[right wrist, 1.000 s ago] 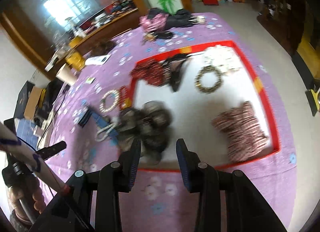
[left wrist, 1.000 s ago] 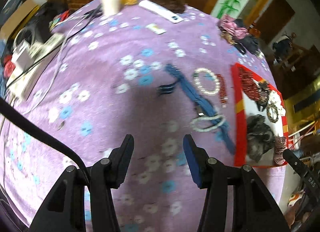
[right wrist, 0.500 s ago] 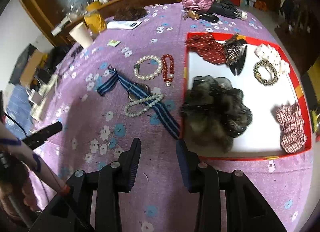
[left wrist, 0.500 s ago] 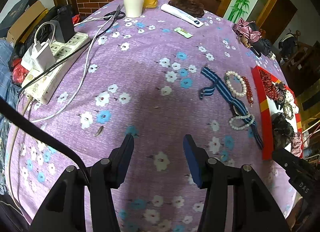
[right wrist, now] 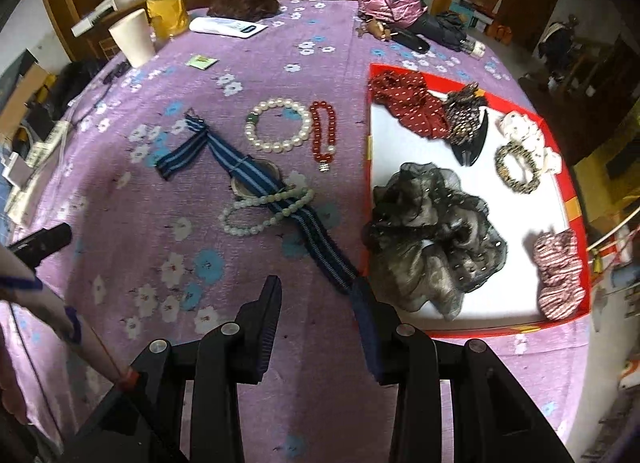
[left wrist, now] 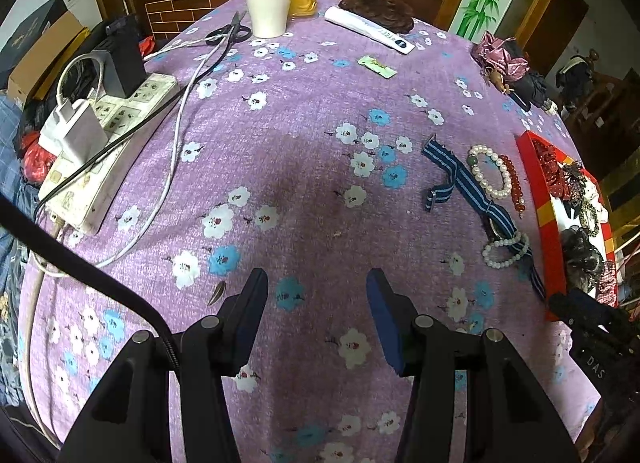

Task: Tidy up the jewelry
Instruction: 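Move both grippers back toward the blue striped ribbon and pearl bracelets, then grasp the blue striped ribbon with the left gripper while the right grasps a pearl bracelet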

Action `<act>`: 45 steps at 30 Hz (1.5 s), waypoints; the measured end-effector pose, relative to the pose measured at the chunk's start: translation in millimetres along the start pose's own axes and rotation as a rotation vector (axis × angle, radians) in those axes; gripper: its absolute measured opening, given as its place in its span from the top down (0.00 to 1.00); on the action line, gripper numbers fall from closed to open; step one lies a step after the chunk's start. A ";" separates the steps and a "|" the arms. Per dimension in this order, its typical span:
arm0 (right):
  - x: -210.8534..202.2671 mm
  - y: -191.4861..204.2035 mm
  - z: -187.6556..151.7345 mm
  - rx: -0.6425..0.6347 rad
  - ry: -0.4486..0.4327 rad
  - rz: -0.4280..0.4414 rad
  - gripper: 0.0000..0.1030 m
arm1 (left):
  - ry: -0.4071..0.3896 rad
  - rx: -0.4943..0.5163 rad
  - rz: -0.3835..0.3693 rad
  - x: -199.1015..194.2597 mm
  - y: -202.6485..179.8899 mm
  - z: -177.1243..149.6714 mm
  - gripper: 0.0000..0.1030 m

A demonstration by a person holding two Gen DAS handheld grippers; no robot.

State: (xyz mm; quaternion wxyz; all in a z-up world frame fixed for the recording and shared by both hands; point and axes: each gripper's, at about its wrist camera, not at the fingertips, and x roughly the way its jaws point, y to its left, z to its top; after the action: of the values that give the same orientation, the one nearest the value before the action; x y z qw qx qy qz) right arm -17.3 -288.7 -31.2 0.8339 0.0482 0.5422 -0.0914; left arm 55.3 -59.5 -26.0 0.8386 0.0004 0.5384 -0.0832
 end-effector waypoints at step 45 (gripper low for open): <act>52.1 -2.9 102.1 0.088 -0.002 0.359 0.65 | 0.051 0.196 -0.218 78.9 -82.5 68.7 0.57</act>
State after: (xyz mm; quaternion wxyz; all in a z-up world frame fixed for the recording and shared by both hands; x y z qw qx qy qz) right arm 94.2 -315.0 -37.1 0.8344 0.1803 0.5197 0.0353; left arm 137.8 -158.0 -61.0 0.8065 0.0262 0.5458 -0.2259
